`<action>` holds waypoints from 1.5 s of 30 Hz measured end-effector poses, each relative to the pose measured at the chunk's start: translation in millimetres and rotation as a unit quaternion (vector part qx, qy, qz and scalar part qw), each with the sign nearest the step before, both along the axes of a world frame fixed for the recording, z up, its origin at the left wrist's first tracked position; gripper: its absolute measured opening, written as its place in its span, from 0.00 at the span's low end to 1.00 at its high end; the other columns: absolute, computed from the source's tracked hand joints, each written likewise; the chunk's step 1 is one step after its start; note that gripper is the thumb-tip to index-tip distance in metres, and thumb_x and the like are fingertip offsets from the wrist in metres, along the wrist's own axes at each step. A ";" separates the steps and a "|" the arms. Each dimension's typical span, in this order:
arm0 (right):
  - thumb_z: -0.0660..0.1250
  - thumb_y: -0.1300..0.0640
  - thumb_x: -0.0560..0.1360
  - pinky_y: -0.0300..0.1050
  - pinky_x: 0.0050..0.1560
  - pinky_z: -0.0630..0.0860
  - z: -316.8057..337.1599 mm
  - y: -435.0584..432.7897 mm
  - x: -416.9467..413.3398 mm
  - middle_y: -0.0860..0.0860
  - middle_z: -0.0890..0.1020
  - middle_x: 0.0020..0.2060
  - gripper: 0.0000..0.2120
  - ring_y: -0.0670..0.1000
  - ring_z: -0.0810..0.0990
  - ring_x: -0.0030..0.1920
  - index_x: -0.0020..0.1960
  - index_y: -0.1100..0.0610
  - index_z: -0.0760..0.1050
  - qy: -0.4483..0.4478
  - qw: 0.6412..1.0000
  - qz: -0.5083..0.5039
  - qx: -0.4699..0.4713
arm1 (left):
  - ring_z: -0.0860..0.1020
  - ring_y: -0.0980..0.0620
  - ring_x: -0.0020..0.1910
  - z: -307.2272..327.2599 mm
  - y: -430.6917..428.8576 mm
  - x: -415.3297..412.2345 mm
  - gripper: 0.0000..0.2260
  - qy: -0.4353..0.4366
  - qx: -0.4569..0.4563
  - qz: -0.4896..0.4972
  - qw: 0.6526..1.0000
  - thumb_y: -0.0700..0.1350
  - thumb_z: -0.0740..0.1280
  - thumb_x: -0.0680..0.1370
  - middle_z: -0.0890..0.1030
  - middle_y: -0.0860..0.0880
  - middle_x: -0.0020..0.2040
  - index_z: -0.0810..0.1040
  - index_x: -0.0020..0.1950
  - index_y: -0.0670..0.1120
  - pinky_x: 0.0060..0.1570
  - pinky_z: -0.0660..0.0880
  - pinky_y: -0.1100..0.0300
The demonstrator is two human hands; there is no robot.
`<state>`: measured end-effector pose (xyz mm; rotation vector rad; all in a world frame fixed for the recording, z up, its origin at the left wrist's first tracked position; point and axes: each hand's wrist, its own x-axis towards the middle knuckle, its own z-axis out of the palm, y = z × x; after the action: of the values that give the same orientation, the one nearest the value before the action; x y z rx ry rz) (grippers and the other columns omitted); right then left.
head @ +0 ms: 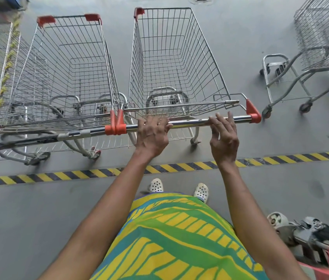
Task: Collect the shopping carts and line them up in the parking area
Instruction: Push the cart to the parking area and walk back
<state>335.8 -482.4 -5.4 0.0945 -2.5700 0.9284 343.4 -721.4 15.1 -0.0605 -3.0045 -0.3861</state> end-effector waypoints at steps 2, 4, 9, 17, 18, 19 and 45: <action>0.68 0.69 0.79 0.35 0.75 0.62 -0.6 -3.6 -1.4 0.54 0.81 0.67 0.20 0.59 0.67 0.78 0.67 0.54 0.81 0.004 1.000 -0.014 0.013 | 0.78 0.42 0.48 -1.6 0.6 -0.6 0.12 0.002 -0.021 -0.002 1.000 0.51 0.59 0.83 0.81 0.45 0.48 0.79 0.57 0.48 0.57 0.62 0.45; 0.65 0.74 0.77 0.38 0.73 0.65 -0.2 -7.4 -3.0 0.53 0.80 0.68 0.25 0.59 0.65 0.78 0.68 0.54 0.81 0.002 0.999 -0.022 0.024 | 0.78 0.42 0.47 -1.9 0.9 -0.9 0.12 0.007 -0.030 -0.005 1.000 0.51 0.59 0.83 0.81 0.45 0.47 0.79 0.56 0.47 0.57 0.59 0.45; 0.62 0.79 0.72 0.44 0.70 0.72 -0.2 -14.7 -6.1 0.52 0.79 0.69 0.32 0.58 0.62 0.80 0.69 0.53 0.80 -0.002 0.998 -0.032 0.045 | 0.78 0.43 0.46 -0.2 -1.4 -2.8 0.17 0.003 -0.039 -0.013 0.999 0.53 0.53 0.82 0.81 0.45 0.46 0.78 0.56 0.47 0.56 0.57 0.44; 0.62 0.78 0.74 0.44 0.70 0.69 5.7 -15.5 -10.2 0.52 0.80 0.69 0.30 0.59 0.63 0.79 0.68 0.54 0.80 -0.018 0.998 -0.026 0.048 | 0.75 0.44 0.43 0.5 -4.1 -5.3 0.16 0.015 -0.003 -0.017 1.000 0.53 0.53 0.83 0.79 0.46 0.44 0.77 0.54 0.47 0.50 0.63 0.49; 0.63 0.76 0.76 0.44 0.71 0.69 6.8 -14.1 -10.9 0.52 0.80 0.68 0.27 0.59 0.64 0.79 0.68 0.54 0.81 -0.022 0.998 -0.018 0.047 | 0.75 0.44 0.43 0.5 -4.0 -5.3 0.15 0.015 0.002 -0.015 1.000 0.53 0.54 0.84 0.79 0.46 0.44 0.77 0.54 0.47 0.50 0.63 0.49; 0.64 0.73 0.78 0.45 0.71 0.69 7.7 -12.0 -11.5 0.52 0.80 0.69 0.24 0.59 0.64 0.79 0.68 0.54 0.80 -0.026 0.998 -0.009 0.048 | 0.75 0.44 0.45 0.7 -3.5 -5.3 0.14 0.009 0.011 -0.013 1.000 0.52 0.55 0.84 0.80 0.46 0.46 0.78 0.55 0.48 0.50 0.63 0.50; 0.67 0.64 0.77 0.36 0.77 0.54 5.3 356.2 25.5 0.54 0.74 0.73 0.21 0.58 0.68 0.76 0.68 0.54 0.79 -0.089 0.948 -0.300 -0.067 | 0.64 0.49 0.75 -3.1 406.4 -58.4 0.29 -0.078 0.138 -0.294 0.942 0.62 0.57 0.79 0.67 0.51 0.77 0.66 0.78 0.51 0.74 0.53 0.51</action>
<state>361.4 -126.2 -0.1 -0.7973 -2.4397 0.8874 285.0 -315.0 12.0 -0.9546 -2.9861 -0.8978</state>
